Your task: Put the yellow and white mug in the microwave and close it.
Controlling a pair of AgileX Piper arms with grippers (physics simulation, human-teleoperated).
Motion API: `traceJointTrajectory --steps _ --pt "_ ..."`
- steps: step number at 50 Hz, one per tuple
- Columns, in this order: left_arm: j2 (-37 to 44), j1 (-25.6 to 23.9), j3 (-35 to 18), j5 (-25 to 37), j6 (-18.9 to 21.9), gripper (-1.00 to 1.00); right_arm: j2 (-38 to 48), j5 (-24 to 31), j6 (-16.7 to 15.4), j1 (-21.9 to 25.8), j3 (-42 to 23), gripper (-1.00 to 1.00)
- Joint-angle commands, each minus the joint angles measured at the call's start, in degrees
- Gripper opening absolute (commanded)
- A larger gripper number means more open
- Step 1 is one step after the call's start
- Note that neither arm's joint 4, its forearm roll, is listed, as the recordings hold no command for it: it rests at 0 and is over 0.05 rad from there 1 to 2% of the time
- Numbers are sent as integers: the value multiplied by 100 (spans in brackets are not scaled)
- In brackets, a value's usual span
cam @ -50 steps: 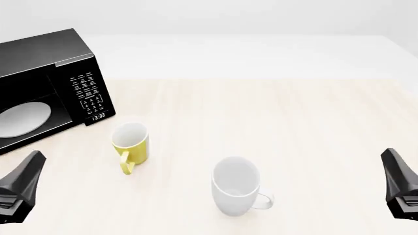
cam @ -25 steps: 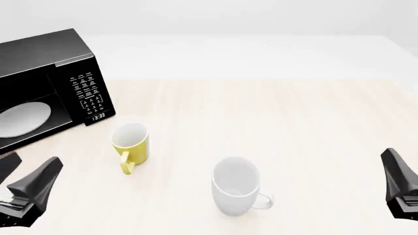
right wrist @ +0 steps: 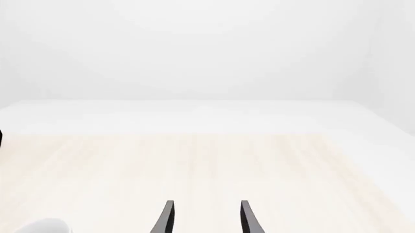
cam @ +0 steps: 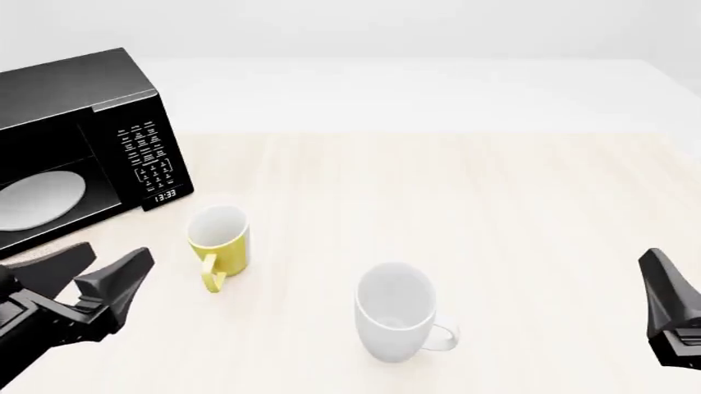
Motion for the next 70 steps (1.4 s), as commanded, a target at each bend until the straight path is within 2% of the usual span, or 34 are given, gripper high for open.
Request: traceJointTrajectory --steps 1,13,23,42,66,70 --pt "1058 -135 -10 -805 -290 100 0 0 0 1 0 100" --pt "1917 117 68 -1510 -420 100 1 0 0 0 0 100" --pt "2617 196 96 -2106 -301 100 1 0 0 0 0 100" --pt "3921 33 51 -3115 -402 100 1 0 0 1 0 100" --pt "4842 4 17 -3752 -488 100 0 0 0 1 0 100" --pt "5193 33 9 -4018 -468 100 0 0 -1 1 0 100"
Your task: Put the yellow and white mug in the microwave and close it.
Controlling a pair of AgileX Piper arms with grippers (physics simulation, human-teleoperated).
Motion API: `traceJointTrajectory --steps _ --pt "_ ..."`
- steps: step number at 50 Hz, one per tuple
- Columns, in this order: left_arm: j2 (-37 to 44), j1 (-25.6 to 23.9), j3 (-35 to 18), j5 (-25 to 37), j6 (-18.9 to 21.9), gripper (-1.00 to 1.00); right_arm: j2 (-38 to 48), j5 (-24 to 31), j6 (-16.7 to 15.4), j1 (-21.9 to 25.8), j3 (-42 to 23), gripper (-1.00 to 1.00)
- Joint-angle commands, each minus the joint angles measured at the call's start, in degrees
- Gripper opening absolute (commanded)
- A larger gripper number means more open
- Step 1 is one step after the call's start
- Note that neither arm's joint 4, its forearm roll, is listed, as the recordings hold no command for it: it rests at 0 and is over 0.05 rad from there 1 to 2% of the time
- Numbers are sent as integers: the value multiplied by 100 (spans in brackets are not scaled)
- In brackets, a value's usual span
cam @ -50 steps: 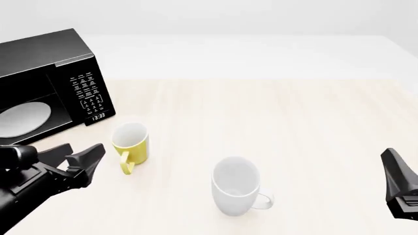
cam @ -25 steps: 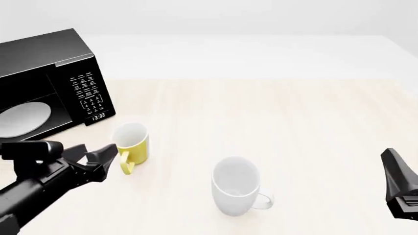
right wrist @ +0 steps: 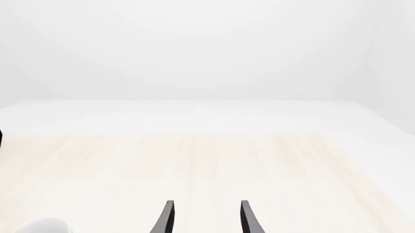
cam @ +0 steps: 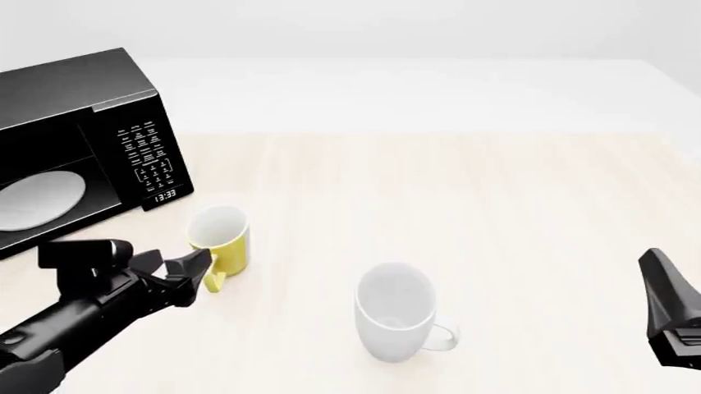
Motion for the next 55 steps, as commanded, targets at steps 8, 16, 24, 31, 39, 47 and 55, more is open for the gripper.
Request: traceJointTrajectory --steps 8,16,24,31,39,47,55 --pt "973 -6 -29 -664 -67 100 -1 0 1 -1 0 100" --pt "1365 -63 -50 -881 -178 100 -1 0 0 -1 0 100" --pt "2257 -160 -106 -1407 -423 100 0 0 -1 0 0 100" --pt "2310 -184 -116 -1439 -439 100 -1 0 -1 0 0 100" --pt "2375 -148 -106 -1528 -438 -100 -1 0 -1 0 0 100" --pt "1762 -33 5 -1307 -205 -100 0 0 1 0 0 100" --pt "1282 -31 113 -1120 -76 -100 0 0 0 0 0 100"
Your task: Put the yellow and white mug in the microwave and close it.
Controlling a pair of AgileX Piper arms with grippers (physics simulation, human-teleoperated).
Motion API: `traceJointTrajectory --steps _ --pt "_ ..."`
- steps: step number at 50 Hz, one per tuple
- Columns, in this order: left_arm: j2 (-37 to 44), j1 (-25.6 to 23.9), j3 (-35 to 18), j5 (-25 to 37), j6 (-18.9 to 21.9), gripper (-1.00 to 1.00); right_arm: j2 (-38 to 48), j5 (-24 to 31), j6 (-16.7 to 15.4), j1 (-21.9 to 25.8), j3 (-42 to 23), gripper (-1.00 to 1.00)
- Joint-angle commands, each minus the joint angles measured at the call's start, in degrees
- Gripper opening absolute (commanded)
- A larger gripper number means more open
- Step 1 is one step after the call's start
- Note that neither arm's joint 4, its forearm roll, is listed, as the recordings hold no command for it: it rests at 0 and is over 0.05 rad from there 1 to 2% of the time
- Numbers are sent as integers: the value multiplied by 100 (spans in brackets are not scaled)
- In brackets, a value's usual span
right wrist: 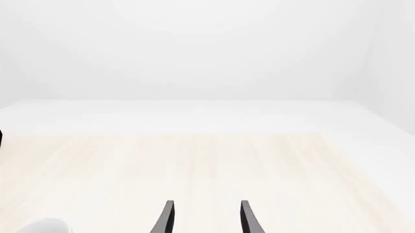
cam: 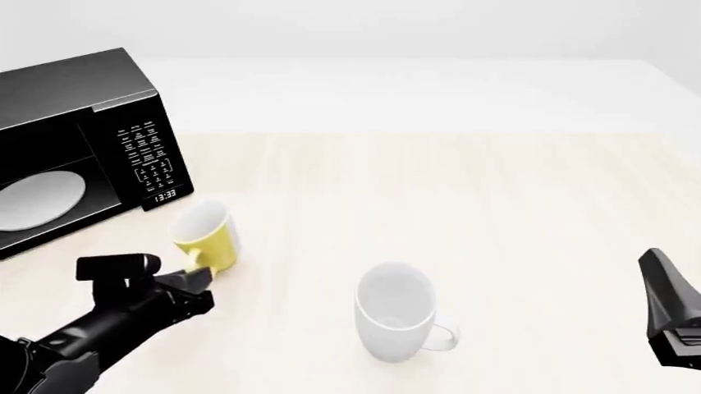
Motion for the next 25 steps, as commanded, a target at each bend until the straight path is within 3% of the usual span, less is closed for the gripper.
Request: traceJointTrajectory --steps 1,25 --pt "-575 62 126 234 208 -100 0 0 0 1 0 100" --pt "-2263 809 452 937 1083 -100 1 0 0 0 0 100"
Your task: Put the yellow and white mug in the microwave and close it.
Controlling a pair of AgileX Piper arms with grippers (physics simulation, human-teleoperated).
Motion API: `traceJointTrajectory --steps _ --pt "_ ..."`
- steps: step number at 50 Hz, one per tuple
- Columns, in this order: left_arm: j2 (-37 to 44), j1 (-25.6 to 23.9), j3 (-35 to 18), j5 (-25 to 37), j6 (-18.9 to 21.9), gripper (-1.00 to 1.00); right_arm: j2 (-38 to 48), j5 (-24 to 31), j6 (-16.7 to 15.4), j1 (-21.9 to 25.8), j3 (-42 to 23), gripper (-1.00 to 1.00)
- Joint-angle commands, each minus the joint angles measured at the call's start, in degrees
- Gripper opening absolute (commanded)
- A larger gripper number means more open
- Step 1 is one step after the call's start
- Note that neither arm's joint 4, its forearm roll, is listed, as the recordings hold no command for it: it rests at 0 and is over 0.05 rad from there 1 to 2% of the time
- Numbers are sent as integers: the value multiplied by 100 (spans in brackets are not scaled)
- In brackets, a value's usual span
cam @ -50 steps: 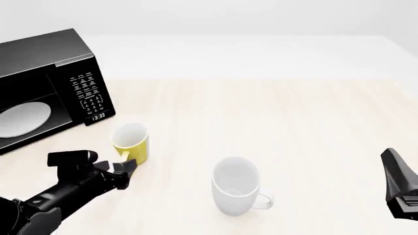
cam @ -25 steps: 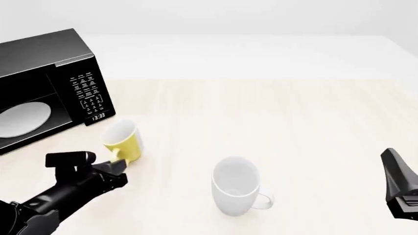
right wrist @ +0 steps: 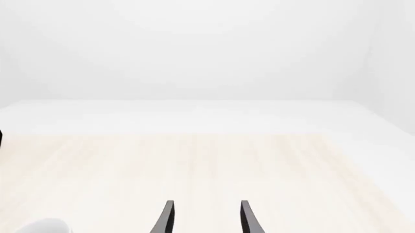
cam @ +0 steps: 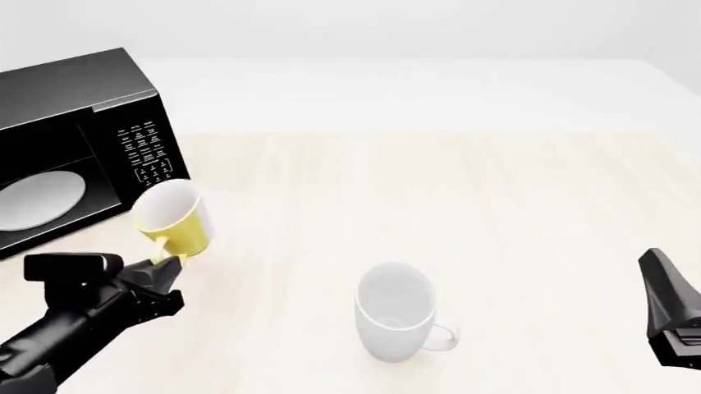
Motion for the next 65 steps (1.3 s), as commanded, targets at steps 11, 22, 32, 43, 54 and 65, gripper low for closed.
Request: traceJointTrajectory --steps 11,22,32,43,54,65 --pt "-1235 743 164 600 423 -100 1 0 -1 0 0 100" --pt "-1788 1190 175 984 475 -100 0 0 0 0 0 100" --pt "-1892 1684 144 1026 523 -100 0 0 1 0 0 100" --pt "-1653 2064 -28 912 437 -100 1 0 0 1 0 100" --pt "-1083 2252 -274 677 361 -100 -1 0 0 0 0 100" --pt "-416 2422 -628 500 252 -100 0 0 0 -1 0 100"
